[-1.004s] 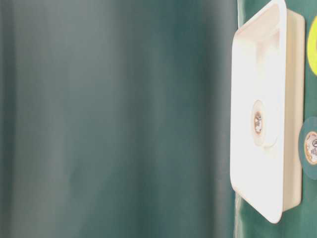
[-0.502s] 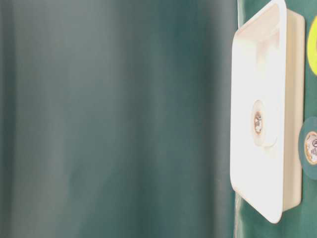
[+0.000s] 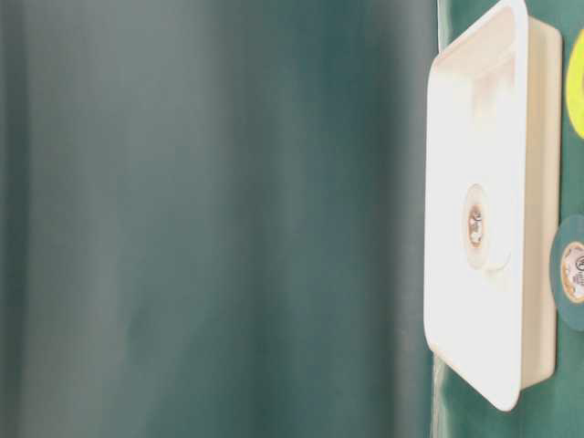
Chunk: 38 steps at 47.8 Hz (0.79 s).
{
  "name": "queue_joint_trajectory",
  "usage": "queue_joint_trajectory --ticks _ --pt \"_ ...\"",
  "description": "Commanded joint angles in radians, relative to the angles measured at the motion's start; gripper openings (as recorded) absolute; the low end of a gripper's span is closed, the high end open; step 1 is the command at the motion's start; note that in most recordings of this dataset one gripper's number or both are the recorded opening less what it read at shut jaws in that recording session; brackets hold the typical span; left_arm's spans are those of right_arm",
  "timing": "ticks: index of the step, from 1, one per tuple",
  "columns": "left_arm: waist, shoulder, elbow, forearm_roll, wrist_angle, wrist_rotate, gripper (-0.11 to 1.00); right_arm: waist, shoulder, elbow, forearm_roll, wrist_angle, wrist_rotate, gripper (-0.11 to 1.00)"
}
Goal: Pick up the tape from a random location and place it into the white case.
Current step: 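Move the right gripper over the yellow tape roll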
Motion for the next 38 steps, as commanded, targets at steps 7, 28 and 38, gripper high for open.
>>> queue_joint_trajectory --ticks 7,28,38 --pt "-0.002 0.005 -0.011 0.000 -0.008 -0.002 0.98 0.003 0.029 -0.025 0.003 -0.028 0.002 0.92" --pt "-0.003 0.006 -0.011 0.000 -0.008 -0.002 0.98 -0.005 0.255 -0.160 -0.003 -0.101 -0.003 0.92" --pt "-0.002 0.006 -0.011 -0.002 -0.008 -0.002 0.98 -0.040 0.354 -0.216 -0.003 -0.112 -0.005 0.92"
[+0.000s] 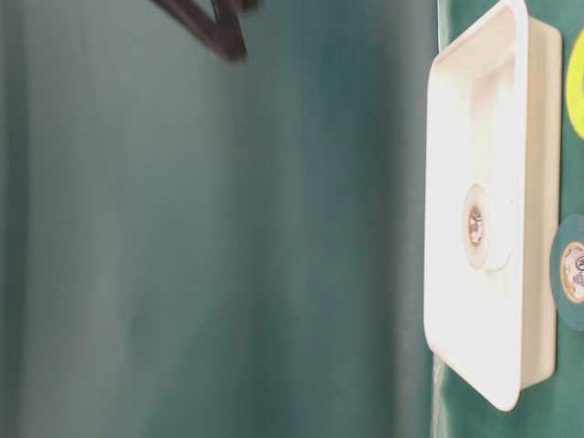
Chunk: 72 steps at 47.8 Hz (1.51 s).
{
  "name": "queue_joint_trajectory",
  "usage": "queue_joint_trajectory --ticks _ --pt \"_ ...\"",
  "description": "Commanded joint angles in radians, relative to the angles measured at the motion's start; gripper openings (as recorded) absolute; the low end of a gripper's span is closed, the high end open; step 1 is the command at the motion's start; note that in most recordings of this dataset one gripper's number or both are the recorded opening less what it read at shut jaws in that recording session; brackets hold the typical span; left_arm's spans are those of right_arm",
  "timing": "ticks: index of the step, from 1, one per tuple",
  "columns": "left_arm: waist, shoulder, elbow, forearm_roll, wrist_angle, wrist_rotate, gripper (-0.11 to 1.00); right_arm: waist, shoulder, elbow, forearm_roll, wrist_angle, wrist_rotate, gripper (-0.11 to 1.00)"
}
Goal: Pick up the tape from a random location and place it into the white case.
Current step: 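Move the right gripper over the yellow tape roll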
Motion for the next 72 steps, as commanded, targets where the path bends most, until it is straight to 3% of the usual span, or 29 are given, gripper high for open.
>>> queue_joint_trajectory --ticks 1,22,45,62,72 --pt "-0.003 0.008 -0.011 -0.002 -0.009 -0.002 0.98 -0.009 0.028 -0.044 -0.002 -0.009 0.000 0.92" --pt "-0.003 0.008 -0.011 0.000 -0.002 0.000 0.98 -0.009 0.048 -0.069 0.003 0.043 0.006 0.92" --pt "-0.002 0.009 -0.011 0.000 0.003 0.000 0.98 -0.009 0.101 -0.261 0.006 0.482 0.031 0.92" --pt "-0.002 0.011 -0.011 0.000 0.003 0.000 0.98 -0.009 0.244 -0.431 0.000 0.805 0.061 0.92" --pt "-0.002 0.011 -0.011 0.000 0.003 0.000 0.98 -0.009 0.304 -0.492 0.000 0.911 0.063 0.92"
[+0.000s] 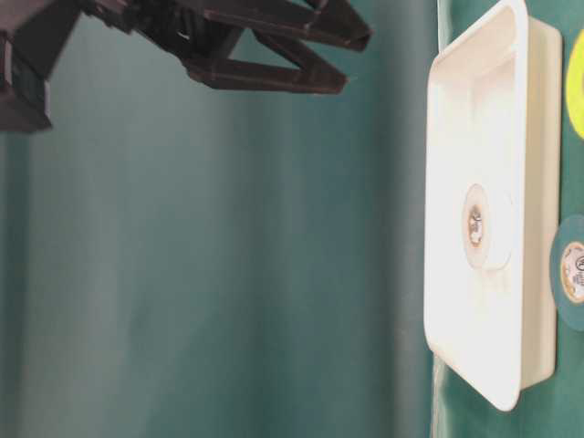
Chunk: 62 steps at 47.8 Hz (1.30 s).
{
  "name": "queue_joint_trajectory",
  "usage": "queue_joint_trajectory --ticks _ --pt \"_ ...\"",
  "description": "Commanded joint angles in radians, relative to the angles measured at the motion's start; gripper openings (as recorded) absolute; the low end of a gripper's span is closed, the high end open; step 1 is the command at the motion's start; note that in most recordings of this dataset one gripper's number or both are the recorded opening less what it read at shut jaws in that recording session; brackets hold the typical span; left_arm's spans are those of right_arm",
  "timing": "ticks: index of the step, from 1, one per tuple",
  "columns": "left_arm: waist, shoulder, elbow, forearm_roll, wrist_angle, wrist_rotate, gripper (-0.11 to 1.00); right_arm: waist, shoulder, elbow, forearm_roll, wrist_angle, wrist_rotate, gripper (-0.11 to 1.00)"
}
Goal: Pick up the tape from a random location and place it into the white case.
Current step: 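Move the right gripper over the yellow tape roll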
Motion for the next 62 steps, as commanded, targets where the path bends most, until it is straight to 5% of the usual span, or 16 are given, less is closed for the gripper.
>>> queue_joint_trajectory --ticks 1,40,62 --pt "-0.003 0.008 -0.011 -0.002 -0.005 0.000 0.98 -0.002 0.003 -0.043 -0.002 0.018 0.003 0.92" --pt "-0.002 0.008 -0.011 -0.002 0.003 0.000 0.98 -0.002 0.005 -0.041 0.000 0.017 0.006 0.92" --pt "-0.003 0.008 -0.011 -0.002 0.003 0.000 0.98 0.005 0.083 0.081 -0.002 -0.153 0.038 0.92"
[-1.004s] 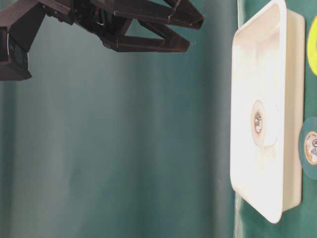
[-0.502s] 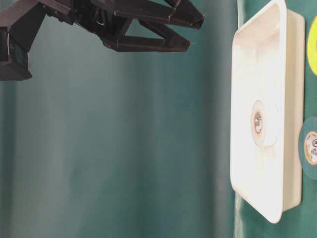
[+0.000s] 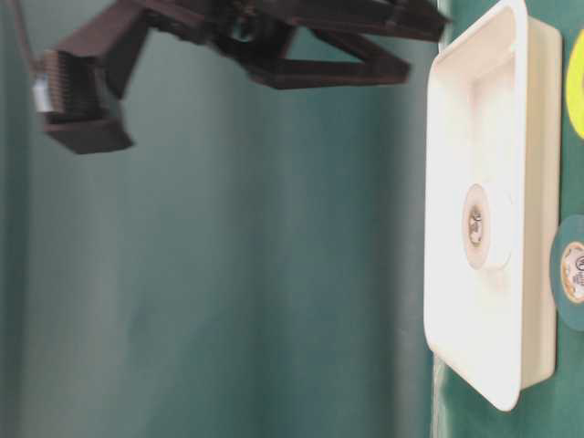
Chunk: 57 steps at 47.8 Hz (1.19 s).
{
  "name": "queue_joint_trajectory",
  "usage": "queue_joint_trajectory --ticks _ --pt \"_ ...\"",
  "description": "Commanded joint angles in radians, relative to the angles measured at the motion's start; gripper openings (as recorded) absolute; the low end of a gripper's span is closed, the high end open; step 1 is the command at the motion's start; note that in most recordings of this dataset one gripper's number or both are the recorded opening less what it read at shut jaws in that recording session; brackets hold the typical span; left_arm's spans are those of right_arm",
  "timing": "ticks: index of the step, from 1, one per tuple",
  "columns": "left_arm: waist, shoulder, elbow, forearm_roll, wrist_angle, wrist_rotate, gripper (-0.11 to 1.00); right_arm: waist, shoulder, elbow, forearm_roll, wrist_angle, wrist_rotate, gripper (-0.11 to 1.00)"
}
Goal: Pick up the tape from a random location and place it into the white case.
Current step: 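Move the right gripper over the yellow tape roll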
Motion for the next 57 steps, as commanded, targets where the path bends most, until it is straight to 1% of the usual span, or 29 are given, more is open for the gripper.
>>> queue_joint_trajectory --ticks 1,10,30,38,48,57 --pt "0.000 0.008 -0.011 -0.002 -0.005 0.000 0.98 0.008 0.014 0.009 -0.002 -0.043 0.003 0.92" --pt "0.000 0.008 -0.009 -0.002 -0.005 0.000 0.98 0.018 0.091 0.040 -0.002 -0.141 0.006 0.92" --pt "0.000 0.009 -0.009 0.000 -0.005 0.000 0.98 0.018 0.202 0.063 -0.002 -0.262 0.011 0.92" --pt "0.000 0.008 -0.009 0.000 -0.005 0.002 0.98 0.018 0.236 0.077 -0.002 -0.298 0.031 0.92" --pt "0.000 0.009 -0.011 0.000 -0.005 0.002 0.98 0.018 0.265 0.095 -0.002 -0.341 0.032 0.92" --pt "0.000 0.009 -0.011 -0.002 -0.005 0.000 0.98 0.018 0.265 0.095 -0.002 -0.348 0.032 0.91"
